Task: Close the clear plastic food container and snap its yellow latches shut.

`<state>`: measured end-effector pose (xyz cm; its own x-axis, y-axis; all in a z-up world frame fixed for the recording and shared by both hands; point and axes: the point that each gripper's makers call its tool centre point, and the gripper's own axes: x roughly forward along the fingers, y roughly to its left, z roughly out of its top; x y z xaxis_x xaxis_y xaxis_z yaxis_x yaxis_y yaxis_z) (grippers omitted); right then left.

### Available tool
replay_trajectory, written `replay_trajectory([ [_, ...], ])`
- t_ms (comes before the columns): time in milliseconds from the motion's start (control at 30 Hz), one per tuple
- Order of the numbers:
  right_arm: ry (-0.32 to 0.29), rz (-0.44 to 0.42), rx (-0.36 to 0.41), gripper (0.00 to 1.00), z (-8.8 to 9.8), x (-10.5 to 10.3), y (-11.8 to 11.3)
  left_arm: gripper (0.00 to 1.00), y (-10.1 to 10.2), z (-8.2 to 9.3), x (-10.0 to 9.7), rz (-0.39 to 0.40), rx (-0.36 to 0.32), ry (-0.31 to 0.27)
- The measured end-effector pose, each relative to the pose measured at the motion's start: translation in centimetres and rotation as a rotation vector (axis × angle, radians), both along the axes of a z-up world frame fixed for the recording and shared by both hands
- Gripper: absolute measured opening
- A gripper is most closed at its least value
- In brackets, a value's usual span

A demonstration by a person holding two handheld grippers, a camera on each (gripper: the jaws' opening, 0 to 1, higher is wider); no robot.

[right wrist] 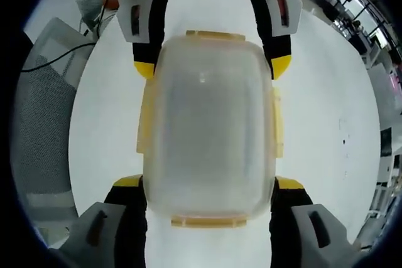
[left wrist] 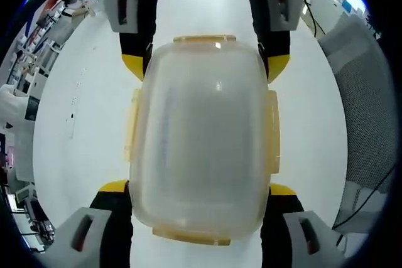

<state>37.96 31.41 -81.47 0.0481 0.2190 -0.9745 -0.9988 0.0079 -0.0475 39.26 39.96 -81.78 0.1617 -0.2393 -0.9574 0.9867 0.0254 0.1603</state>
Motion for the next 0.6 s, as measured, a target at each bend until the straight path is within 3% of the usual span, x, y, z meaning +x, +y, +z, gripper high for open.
replay_trajectory([
  [600,0.027,-0.007,-0.014,0.81,-0.4,2.1,-0.1,0.82,-0.1,0.1,2.3,0.007,-0.02,0.003],
])
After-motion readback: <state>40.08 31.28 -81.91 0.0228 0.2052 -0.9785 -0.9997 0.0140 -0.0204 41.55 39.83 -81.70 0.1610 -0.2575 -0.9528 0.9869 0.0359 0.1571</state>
